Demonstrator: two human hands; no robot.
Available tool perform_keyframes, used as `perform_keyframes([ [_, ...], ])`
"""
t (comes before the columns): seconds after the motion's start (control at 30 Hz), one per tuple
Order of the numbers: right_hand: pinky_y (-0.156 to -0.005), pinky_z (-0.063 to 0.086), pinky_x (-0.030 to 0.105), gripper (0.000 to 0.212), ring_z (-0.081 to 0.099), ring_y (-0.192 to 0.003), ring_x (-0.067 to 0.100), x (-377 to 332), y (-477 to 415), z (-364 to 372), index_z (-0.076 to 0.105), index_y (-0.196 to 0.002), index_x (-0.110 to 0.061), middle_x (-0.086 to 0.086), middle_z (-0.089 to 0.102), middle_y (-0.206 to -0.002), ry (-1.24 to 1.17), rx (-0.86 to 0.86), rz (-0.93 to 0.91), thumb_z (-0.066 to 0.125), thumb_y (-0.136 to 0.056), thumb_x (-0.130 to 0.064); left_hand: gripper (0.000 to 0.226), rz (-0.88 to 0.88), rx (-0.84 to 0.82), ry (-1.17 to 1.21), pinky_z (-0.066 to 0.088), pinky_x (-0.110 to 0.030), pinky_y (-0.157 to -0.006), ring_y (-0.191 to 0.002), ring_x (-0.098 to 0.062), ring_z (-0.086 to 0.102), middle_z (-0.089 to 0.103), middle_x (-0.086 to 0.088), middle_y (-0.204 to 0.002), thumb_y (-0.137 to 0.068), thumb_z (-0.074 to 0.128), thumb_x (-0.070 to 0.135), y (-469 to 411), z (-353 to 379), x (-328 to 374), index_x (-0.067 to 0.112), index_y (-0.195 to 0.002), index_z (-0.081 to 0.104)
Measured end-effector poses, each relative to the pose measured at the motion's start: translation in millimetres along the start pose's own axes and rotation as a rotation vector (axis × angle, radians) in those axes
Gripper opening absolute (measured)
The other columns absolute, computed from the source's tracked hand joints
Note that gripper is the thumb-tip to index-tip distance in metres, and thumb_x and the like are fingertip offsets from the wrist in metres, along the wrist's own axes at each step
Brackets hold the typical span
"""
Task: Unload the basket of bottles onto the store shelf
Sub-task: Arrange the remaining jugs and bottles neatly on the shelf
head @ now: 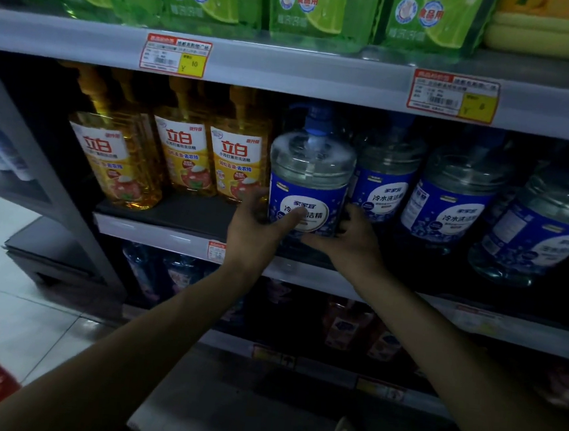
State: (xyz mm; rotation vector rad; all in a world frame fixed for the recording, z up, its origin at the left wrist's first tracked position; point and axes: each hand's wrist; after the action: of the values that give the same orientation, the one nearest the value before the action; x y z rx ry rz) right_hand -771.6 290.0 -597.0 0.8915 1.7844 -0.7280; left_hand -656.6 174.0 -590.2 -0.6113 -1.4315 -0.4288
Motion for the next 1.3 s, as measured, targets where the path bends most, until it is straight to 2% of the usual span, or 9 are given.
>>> perform_keyframes([
  [0.3,-0.090,0.061,0.045,0.074,0.072,-0.103,0.020,-0.4,4.4,11.8,0.061,-0.124,-0.021,0.001,0.074,-0.116,0.058,0.084,0.003,0.098,-0.060,-0.018,0.063,0.046,0.007,-0.104,0.061,-0.030,-0.088,-0.109,-0.003,0.068,0.072,0.004,-0.125,-0.082,0.087,0.030,-1.4,-8.0,-0.6,0.020,-0.137,0.059],
  [0.6,-0.088,0.061,0.041,0.077,0.072,-0.101,0.018,-6.8,5.1,18.5,0.060,-0.127,-0.019,0.001,0.074,-0.117,0.098,0.091,-0.001,0.098,-0.060,-0.024,0.059,0.049,-0.033,-0.132,0.063,-0.040,-0.090,-0.111,-0.010,0.071,0.074,0.002,-0.124,-0.081,0.088,0.032,-10.8,-21.9,-1.5,0.019,-0.133,0.063],
  [0.7,-0.088,0.061,0.042,0.076,0.072,-0.101,0.018,-7.1,7.0,19.7,0.060,-0.126,-0.019,0.000,0.074,-0.117,0.092,0.099,0.000,0.098,-0.060,-0.024,0.058,0.066,-0.027,-0.134,0.063,-0.036,-0.090,-0.109,-0.005,0.070,0.073,0.003,-0.124,-0.082,0.087,0.032,-9.9,-21.5,-3.6,0.020,-0.133,0.063],
  [0.8,-0.088,0.061,0.042,0.076,0.072,-0.101,0.017,-8.4,10.8,19.8,0.059,-0.126,-0.020,-0.001,0.074,-0.118,0.092,0.104,-0.006,0.098,-0.061,-0.025,0.057,0.079,-0.030,-0.158,0.061,-0.026,-0.086,-0.102,0.008,0.068,0.073,0.007,-0.122,-0.083,0.086,0.034,-8.7,-21.7,-1.9,0.021,-0.134,0.063],
  [0.93,-0.090,0.060,0.043,0.079,0.070,-0.105,0.020,-13.4,10.3,15.1,0.055,-0.131,-0.019,0.002,0.072,-0.122,0.127,0.047,0.013,0.096,-0.064,-0.025,0.058,0.077,-0.055,-0.180,0.062,-0.024,-0.085,-0.104,0.005,0.069,0.073,0.007,-0.124,-0.084,0.085,0.037,-7.3,-23.7,0.4,0.023,-0.135,0.062],
  [1.03,-0.096,0.057,0.045,0.079,0.067,-0.111,0.024,-18.0,10.4,5.2,0.053,-0.137,-0.016,0.007,0.067,-0.128,0.129,-0.014,0.067,0.093,-0.070,-0.017,0.058,0.090,-0.049,-0.244,0.059,-0.016,-0.080,-0.100,0.008,0.066,0.071,0.008,-0.125,-0.086,0.083,0.038,1.6,-24.0,4.7,0.022,-0.137,0.060],
  [1.13,-0.096,0.053,0.039,0.083,0.062,-0.115,0.025,-21.5,16.2,-11.7,0.048,-0.145,-0.014,0.009,0.062,-0.132,0.117,-0.008,0.128,0.091,-0.074,-0.018,0.058,0.159,-0.031,-0.350,0.059,-0.030,-0.088,-0.108,-0.005,0.065,0.069,0.006,-0.127,-0.087,0.082,0.038,17.8,-25.0,5.4,0.027,-0.137,0.055],
  [1.23,-0.086,0.047,0.028,0.069,0.057,-0.101,0.017,-20.1,25.9,-30.8,0.052,-0.141,-0.011,0.002,0.059,-0.111,0.094,-0.008,0.155,0.085,-0.081,-0.012,0.057,0.192,-0.083,-0.397,0.061,-0.037,-0.091,-0.110,-0.008,0.065,0.066,0.006,-0.126,-0.087,0.081,0.039,37.3,-21.0,9.3,0.032,-0.136,0.052],
  [1.3,-0.085,0.045,0.027,0.062,0.056,-0.098,0.015,-17.9,31.5,-43.4,0.054,-0.139,-0.011,-0.004,0.055,-0.103,0.101,0.009,0.151,0.083,-0.084,-0.012,0.056,0.205,-0.147,-0.406,0.060,-0.036,-0.092,-0.111,-0.006,0.064,0.064,0.007,-0.126,-0.087,0.080,0.043,49.9,-11.1,16.1,0.034,-0.136,0.054],
])
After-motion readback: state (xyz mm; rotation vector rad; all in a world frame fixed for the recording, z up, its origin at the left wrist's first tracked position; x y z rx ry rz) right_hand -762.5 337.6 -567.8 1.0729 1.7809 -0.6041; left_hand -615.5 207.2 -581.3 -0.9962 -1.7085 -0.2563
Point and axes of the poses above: each hand's wrist, its own y-axis away from the middle knuckle, its own z-axis out of the palm, x = y × z
